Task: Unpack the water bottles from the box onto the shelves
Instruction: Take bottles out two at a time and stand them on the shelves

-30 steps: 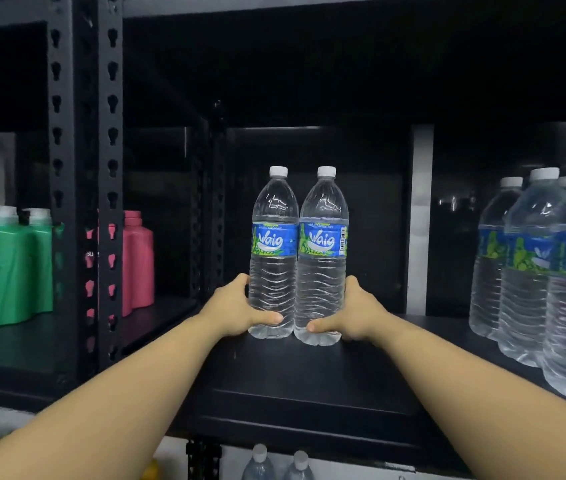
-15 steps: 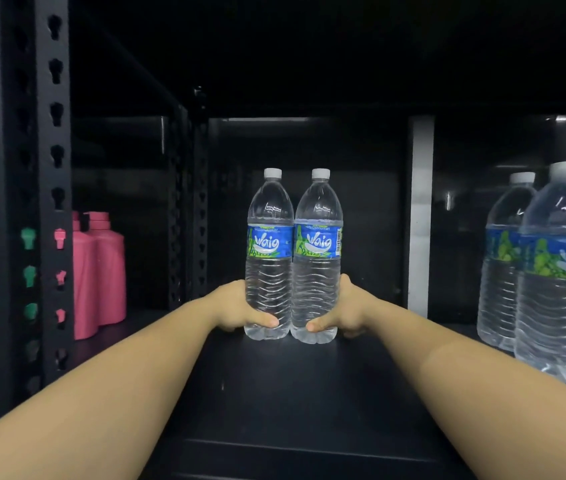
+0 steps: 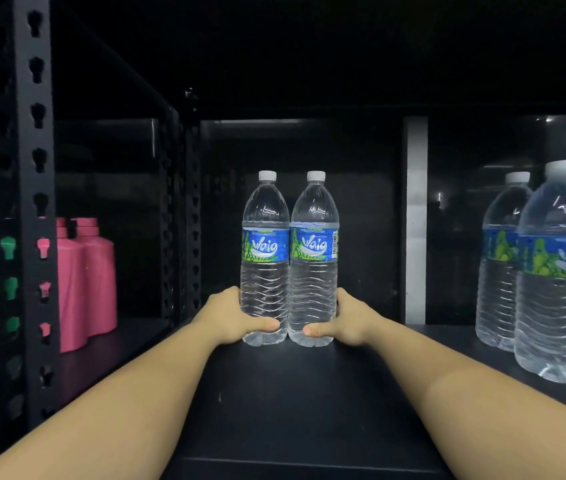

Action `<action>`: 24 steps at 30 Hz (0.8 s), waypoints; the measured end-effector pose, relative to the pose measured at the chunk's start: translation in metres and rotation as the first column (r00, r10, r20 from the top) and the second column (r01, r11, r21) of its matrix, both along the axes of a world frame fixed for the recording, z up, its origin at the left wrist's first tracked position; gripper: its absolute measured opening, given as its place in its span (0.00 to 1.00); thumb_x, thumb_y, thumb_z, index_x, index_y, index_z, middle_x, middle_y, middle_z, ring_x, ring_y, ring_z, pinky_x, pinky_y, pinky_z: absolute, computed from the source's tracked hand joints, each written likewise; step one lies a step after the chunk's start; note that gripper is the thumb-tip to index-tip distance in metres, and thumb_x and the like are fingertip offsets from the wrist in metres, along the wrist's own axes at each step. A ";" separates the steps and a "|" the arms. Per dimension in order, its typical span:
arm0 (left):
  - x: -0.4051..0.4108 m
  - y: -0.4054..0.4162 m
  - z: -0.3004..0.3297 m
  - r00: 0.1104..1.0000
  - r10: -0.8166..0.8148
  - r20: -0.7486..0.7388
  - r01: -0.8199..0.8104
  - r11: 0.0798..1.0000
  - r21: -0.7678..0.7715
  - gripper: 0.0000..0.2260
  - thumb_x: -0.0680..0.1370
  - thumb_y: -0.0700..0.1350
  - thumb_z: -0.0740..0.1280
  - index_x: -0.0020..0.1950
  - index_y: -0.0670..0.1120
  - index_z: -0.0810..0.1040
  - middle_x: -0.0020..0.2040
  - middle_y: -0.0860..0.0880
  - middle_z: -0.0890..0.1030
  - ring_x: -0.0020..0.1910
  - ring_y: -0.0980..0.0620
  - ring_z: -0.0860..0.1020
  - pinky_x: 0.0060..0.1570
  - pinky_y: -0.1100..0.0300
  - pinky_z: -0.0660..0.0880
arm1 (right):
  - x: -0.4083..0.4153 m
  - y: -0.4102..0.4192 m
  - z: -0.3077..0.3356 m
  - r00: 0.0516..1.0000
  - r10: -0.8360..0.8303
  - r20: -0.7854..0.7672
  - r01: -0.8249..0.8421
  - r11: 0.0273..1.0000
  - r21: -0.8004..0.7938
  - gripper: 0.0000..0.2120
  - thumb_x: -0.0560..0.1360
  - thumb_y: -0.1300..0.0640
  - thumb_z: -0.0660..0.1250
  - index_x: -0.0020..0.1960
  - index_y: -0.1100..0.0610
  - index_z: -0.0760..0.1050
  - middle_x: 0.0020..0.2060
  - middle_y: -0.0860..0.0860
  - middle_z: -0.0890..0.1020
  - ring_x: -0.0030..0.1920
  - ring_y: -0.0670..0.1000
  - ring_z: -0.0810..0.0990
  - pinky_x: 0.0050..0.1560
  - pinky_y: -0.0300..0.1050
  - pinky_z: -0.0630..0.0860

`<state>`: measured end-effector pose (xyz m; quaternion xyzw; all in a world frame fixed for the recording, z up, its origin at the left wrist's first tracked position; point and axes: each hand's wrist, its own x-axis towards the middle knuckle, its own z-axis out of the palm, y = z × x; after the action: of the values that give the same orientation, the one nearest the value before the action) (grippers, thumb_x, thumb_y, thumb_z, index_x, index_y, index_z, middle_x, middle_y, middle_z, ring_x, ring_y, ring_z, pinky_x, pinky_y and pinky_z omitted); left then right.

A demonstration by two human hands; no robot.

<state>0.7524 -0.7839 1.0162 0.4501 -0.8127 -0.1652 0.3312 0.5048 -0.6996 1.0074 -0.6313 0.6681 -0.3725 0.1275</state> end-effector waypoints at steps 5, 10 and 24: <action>0.003 -0.001 -0.001 1.000 0.017 -0.011 -0.016 0.998 0.059 0.40 0.56 0.71 0.82 0.63 0.55 0.79 0.58 0.58 0.84 0.59 0.54 0.81 0.58 0.57 0.77 | -0.002 -0.001 -0.002 1.000 0.022 -0.001 -0.022 1.000 -0.019 0.28 0.61 0.42 0.86 0.54 0.40 0.75 0.58 0.41 0.84 0.63 0.48 0.82 0.70 0.54 0.76; 0.006 0.004 -0.001 1.000 0.030 -0.007 -0.030 0.995 0.097 0.38 0.56 0.70 0.82 0.60 0.57 0.78 0.58 0.58 0.83 0.59 0.54 0.81 0.57 0.58 0.76 | -0.010 -0.006 -0.006 0.995 0.090 -0.050 -0.090 0.996 0.015 0.28 0.59 0.36 0.82 0.58 0.36 0.82 0.56 0.40 0.87 0.60 0.46 0.85 0.68 0.55 0.78; 0.040 0.096 0.003 0.963 0.070 0.259 -0.078 0.997 0.022 0.33 0.77 0.67 0.71 0.74 0.48 0.73 0.70 0.49 0.79 0.67 0.49 0.78 0.66 0.55 0.73 | 0.038 0.118 0.018 0.919 -0.017 -0.393 0.122 0.962 0.242 0.40 0.78 0.31 0.66 0.82 0.50 0.61 0.78 0.52 0.72 0.76 0.56 0.72 0.72 0.46 0.68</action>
<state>0.7919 -0.6880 1.0197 0.5032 -0.8287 -0.1058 0.2213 0.5424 -0.5811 1.0255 -0.6456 0.7456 -0.1530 0.0617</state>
